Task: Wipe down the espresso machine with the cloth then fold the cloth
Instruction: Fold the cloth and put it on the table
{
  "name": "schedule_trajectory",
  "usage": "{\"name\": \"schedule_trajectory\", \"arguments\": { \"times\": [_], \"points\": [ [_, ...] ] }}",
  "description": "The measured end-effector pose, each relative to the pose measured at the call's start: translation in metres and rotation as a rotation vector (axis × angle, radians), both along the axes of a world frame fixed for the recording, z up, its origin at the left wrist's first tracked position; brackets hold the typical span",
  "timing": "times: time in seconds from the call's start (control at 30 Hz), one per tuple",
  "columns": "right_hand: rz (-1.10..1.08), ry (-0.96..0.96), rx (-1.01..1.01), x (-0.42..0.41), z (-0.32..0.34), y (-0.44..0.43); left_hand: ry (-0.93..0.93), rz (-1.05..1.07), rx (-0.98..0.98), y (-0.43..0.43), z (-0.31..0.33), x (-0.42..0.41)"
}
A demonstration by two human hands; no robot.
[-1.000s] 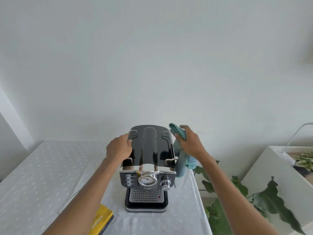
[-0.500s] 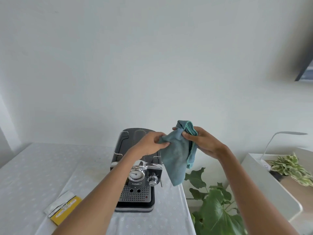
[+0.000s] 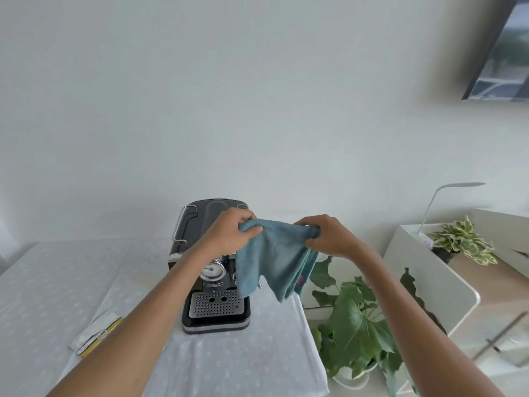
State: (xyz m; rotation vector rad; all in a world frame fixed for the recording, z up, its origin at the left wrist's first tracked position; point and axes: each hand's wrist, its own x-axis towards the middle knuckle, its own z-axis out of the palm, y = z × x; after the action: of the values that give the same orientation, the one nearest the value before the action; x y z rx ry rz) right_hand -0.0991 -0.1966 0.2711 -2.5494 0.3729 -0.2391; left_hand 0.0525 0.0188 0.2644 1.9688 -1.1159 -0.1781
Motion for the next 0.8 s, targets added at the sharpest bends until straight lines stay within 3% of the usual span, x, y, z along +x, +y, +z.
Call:
{"name": "schedule_trajectory", "arguments": {
  "times": [0.23, 0.4, 0.57, 0.8],
  "points": [
    [0.031, 0.105, 0.069, -0.018, -0.034, 0.002, -0.054, -0.013, 0.032, -0.013, 0.003, -0.02],
    [0.002, 0.016, -0.121, -0.028, -0.05, 0.002, -0.101, -0.041, 0.122, -0.01, 0.002, -0.037],
    [-0.018, 0.071, -0.316, -0.054, -0.071, 0.005, -0.206, 0.054, 0.223, 0.014, -0.049, -0.068],
    [0.0, 0.175, -0.313, -0.069, -0.124, 0.012, -0.274, 0.098, 0.308, 0.028, -0.116, -0.092]
  ]
}}
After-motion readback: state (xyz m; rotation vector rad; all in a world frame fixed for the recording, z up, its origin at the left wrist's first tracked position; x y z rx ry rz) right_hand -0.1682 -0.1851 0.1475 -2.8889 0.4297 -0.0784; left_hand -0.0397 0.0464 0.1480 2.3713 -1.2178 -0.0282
